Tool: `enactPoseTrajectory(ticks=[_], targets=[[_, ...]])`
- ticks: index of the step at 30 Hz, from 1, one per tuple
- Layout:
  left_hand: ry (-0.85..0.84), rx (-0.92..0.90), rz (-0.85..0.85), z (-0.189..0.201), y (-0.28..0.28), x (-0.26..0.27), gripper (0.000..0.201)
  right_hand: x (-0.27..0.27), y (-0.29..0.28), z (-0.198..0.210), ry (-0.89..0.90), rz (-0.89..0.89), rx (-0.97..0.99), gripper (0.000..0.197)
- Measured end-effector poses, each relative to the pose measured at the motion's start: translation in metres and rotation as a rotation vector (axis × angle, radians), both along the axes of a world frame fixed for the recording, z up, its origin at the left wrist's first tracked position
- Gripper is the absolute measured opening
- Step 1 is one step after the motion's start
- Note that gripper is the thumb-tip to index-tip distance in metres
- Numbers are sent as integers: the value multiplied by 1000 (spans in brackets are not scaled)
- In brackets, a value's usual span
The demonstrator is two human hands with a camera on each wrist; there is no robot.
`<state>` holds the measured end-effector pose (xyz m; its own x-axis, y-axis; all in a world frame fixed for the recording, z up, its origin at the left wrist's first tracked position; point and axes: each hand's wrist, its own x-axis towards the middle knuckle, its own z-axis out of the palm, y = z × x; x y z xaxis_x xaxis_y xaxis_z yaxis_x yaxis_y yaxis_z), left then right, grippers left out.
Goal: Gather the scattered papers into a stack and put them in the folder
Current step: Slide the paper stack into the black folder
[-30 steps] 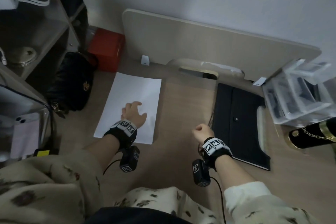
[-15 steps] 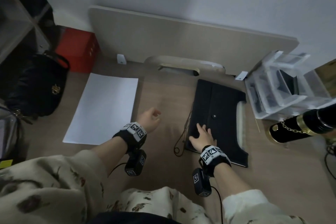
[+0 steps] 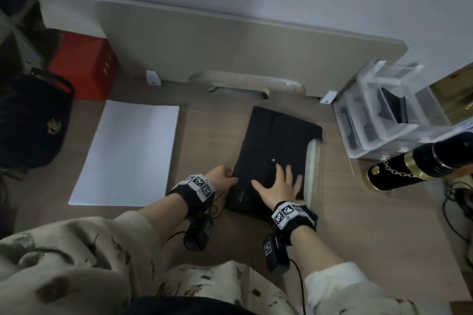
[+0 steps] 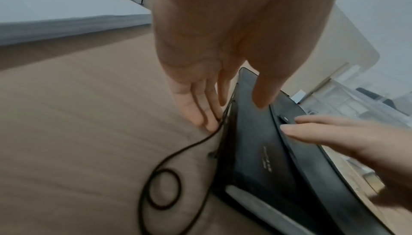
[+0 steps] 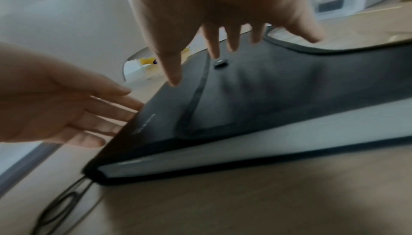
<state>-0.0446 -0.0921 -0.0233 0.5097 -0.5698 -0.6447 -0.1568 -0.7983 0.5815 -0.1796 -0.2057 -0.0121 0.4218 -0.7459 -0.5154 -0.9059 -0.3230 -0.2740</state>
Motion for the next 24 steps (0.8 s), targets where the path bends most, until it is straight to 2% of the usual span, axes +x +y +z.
enactPoseTrajectory(ticks=[2, 4, 12, 16, 19, 24], targets=[[20, -14, -10, 1, -1, -2, 47, -4, -2, -1, 96, -21, 116, 109], [38, -43, -35, -1, -1, -3, 37, -4, 0, -2, 165, 55, 144, 114], [115, -100, 20, -4, 6, -4, 34, -3, -1, -4, 182, 77, 124, 87], [164, -104, 62, -2, 8, -5, 39, 1, 0, 2, 161, 30, 115, 92], [168, -85, 59, -1, 11, -5, 43, 9, 2, 8, 89, -2, 118, 97], [124, -39, 43, 6, 20, -4, 51, 20, 1, 18, -107, -47, 76, 73]])
